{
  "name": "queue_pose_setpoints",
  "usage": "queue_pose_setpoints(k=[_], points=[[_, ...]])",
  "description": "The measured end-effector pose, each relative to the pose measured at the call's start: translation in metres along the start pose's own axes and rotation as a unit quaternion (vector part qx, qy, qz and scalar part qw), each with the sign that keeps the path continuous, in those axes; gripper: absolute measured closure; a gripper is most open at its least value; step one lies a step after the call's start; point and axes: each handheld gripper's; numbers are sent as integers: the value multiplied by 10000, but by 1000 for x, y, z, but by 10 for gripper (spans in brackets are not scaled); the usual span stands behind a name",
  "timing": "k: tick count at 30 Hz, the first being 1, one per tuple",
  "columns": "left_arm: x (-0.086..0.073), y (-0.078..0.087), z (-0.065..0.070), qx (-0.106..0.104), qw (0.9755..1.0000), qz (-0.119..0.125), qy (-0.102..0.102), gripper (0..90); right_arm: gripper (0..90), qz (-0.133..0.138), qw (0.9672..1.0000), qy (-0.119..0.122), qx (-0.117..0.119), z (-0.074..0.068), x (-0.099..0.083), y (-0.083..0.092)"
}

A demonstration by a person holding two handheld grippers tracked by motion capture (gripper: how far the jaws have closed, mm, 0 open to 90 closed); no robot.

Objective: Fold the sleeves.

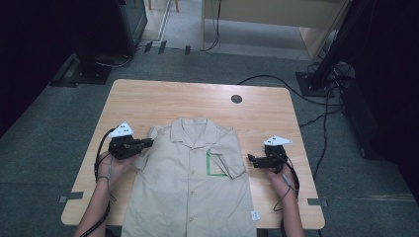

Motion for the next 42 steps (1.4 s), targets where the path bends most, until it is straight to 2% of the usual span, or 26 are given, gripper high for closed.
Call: queue_pose_setpoints(k=[15,20,42], points=[[4,-8,10,-98,9999,54,-79,865,117,3,10000,2,0,0,0,0],[5,-13,15,-191,9998,39,-103,864,117,2,10000,8,1,0,0,0],[6,-34,32,-445,9984,-163,-304,861,117,1,10000,2,0,0,0,0]])
Point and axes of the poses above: each handheld gripper's, and its own axes: y roughly backward along the jaws, x roughly out of its top, z roughly to its right, and after that the axes turned 3 degrees about -y, right-handed
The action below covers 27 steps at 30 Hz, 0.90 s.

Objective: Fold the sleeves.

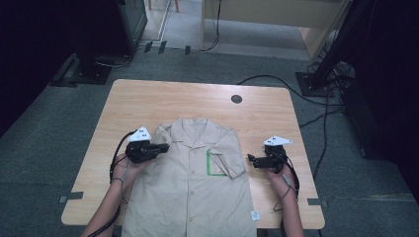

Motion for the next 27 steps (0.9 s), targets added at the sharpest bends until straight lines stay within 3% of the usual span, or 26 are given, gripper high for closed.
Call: queue_pose_setpoints(k=[20,27], points=[[3,-12,13,-167,9995,-166,-219,807,117,1,10000,3,-2,0,0,0],[9,-11,20,-172,9993,-108,-319,771,117,0,10000,6,-1,0,0,0]])
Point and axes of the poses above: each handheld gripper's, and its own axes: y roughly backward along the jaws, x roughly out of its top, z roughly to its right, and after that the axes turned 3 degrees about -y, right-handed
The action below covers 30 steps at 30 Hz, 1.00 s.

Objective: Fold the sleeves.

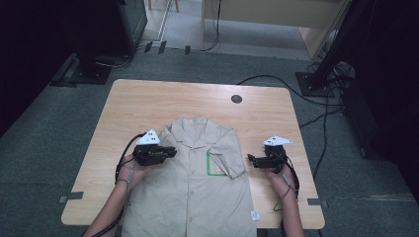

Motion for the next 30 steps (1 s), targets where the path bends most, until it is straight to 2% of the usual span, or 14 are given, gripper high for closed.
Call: queue_pose_setpoints(k=[9,12,15,17,23,27,30], points=[[4,1,5,-66,10000,60,-32,720,117,1,10000,0,0,0,0,0],[5,1,5,-38,10000,70,-47,648,117,8,10000,17,0,0,0,0],[4,3,3,40,10000,54,-39,589,117,6,10000,7,1,0,0,0],[3,3,2,139,9999,54,-6,501,117,10,10000,13,-1,0,0,0],[1,6,-1,329,9994,81,-112,404,117,4,10000,11,1,0,0,0],[0,8,-2,540,9982,85,-246,352,117,7,10000,16,1,0,0,0],[-2,10,-5,613,9977,128,-253,310,117,9,10000,18,0,0,0,0]])
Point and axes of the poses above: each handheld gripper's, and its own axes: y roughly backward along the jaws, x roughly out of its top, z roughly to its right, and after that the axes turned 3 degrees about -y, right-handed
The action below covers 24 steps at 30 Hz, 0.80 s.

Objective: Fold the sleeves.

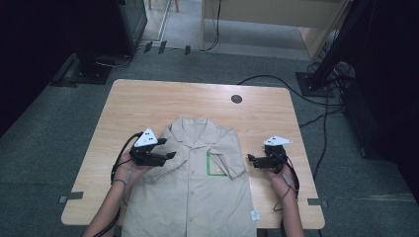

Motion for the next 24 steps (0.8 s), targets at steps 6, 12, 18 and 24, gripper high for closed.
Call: queue_pose_setpoints(k=[6,12,18,24], points=[[-3,4,-5,78,10000,11,-23,301,117,0,10000,-6,-1,0,0,0],[-7,8,-10,163,9999,40,-19,283,117,-2,10000,-24,-7,0,0,0],[-10,12,-15,239,9997,49,-7,250,117,0,10000,-34,-23,-1,0,0],[-14,14,-18,266,9996,17,4,250,117,1,10000,-31,-22,0,0,0]])
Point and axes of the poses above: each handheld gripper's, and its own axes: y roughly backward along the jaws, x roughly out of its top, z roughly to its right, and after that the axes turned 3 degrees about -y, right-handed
